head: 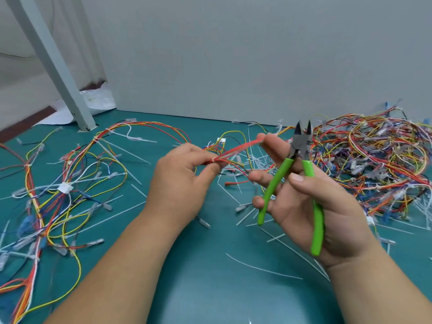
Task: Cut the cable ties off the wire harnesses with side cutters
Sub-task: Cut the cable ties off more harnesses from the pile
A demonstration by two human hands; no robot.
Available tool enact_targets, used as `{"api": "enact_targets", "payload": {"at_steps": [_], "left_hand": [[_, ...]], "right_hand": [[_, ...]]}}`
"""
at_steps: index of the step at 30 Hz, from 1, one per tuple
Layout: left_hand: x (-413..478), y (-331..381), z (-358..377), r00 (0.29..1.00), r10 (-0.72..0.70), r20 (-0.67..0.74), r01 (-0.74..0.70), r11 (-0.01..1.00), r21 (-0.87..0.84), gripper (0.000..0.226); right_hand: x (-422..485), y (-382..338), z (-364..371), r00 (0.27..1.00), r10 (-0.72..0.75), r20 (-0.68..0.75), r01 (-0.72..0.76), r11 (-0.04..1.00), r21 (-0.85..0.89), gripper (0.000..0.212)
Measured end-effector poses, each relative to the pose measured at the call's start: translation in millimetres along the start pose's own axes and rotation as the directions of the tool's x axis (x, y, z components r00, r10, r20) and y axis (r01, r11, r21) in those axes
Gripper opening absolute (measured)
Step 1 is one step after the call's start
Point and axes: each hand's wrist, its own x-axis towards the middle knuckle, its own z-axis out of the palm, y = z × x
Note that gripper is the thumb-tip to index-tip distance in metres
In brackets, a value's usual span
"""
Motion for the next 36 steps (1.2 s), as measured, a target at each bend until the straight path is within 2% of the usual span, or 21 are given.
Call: {"api": "enact_targets", "payload": {"at_steps": [2, 7, 12, 15, 22, 26, 29, 31, 33, 35, 36], "left_hand": [[2, -4, -2, 0.999, -0.025, -0.024, 0.025, 0.999, -0.033, 0.015], [1, -1, -1, 0.997, -0.063, -0.034, 0.059, 0.994, -0.094, 0.011], [3, -4, -2, 0.987, -0.141, -0.080, 0.125, 0.976, -0.180, 0.019], [3, -4, -1, 0.979, -0.189, -0.080, 0.165, 0.957, -0.239, 0.013], [4, -2, -2, 0.971, -0.223, -0.085, 0.191, 0.940, -0.282, 0.022], [6, -2, -5, 0.958, -0.245, -0.146, 0.200, 0.942, -0.270, 0.021], [6, -3, -7, 0.945, -0.295, -0.141, 0.247, 0.927, -0.283, 0.018], [7, -2, -8, 0.941, -0.312, -0.130, 0.277, 0.932, -0.233, 0.022], [5, 4, -9, 0.955, -0.284, -0.085, 0.279, 0.958, -0.066, 0.021], [1, 10, -11, 0.979, -0.195, -0.051, 0.199, 0.976, 0.089, 0.036], [-1, 13, -12, 0.988, -0.138, -0.070, 0.145, 0.984, 0.103, 0.045]], "right_hand": [[1, -1, -1, 0.999, -0.005, -0.038, 0.005, 1.000, 0.010, 0.072], [1, 2, -2, 0.998, 0.027, -0.052, -0.024, 0.999, 0.043, 0.077], [3, 2, -4, 0.997, 0.057, -0.054, -0.053, 0.995, 0.079, 0.077], [4, 3, -6, 0.995, 0.067, -0.077, -0.058, 0.992, 0.108, 0.071], [7, 4, -9, 0.989, 0.039, -0.145, -0.017, 0.989, 0.149, 0.069], [7, 4, -9, 0.988, 0.047, -0.150, -0.028, 0.992, 0.127, 0.070], [7, 7, -9, 0.979, 0.065, -0.193, -0.063, 0.998, 0.018, 0.061], [8, 11, -9, 0.970, 0.063, -0.234, -0.074, 0.996, -0.039, 0.056], [8, 13, -7, 0.960, 0.029, -0.279, -0.052, 0.996, -0.077, 0.054], [8, 14, -7, 0.947, -0.034, -0.320, -0.021, 0.986, -0.167, 0.053], [8, 15, -7, 0.940, -0.074, -0.332, -0.005, 0.973, -0.232, 0.052]]}}
